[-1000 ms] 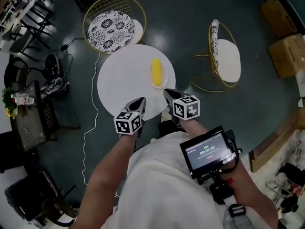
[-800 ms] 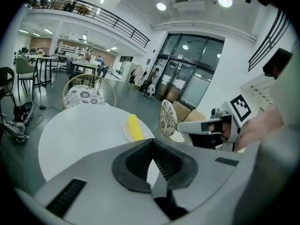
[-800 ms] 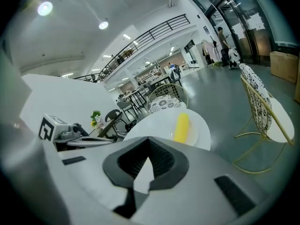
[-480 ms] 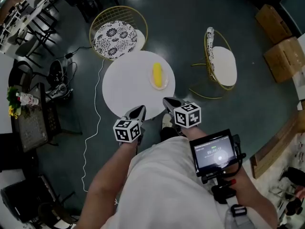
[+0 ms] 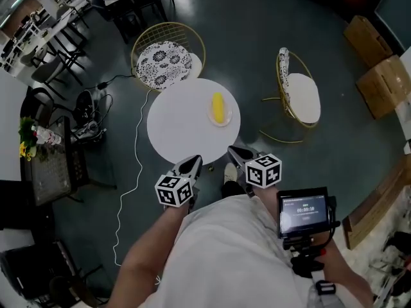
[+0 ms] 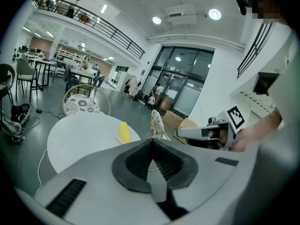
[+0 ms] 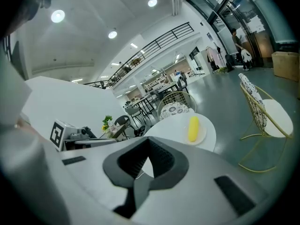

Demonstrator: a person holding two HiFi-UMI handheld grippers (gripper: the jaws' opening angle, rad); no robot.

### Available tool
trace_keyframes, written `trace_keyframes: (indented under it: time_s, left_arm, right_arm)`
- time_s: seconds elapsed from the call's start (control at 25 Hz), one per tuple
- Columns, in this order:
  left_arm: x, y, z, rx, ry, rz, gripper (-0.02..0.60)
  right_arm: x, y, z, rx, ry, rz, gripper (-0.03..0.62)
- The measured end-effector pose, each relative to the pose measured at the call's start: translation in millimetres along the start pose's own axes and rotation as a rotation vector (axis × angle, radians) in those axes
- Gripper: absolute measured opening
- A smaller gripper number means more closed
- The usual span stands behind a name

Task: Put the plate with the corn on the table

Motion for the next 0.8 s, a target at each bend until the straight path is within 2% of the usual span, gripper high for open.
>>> trace_keyframes:
  time_s: [0.32, 0.8]
  left_arm:
    - [-10.8, -10.4, -22.7, -0.05, 0.03, -0.007, 0.008]
    - [-5.3, 1.3, -22.3, -0.053, 0.036, -0.009, 0.008]
  right_arm:
    - [-7.3, -27.5, 5.4, 0.005, 0.011, -0.045, 0.006]
    - [-2.6, -35.6, -3.3, 0.008, 0.009, -0.081, 0.006]
Point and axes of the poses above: the fingertips, and each gripper's own axes: y forward along the fingers, z to its left, x out of its top, the point moved 5 cm from there along -y, backward along the fingers, and after that the axes turned 8 degrees about -x, right-handed, at the moved point
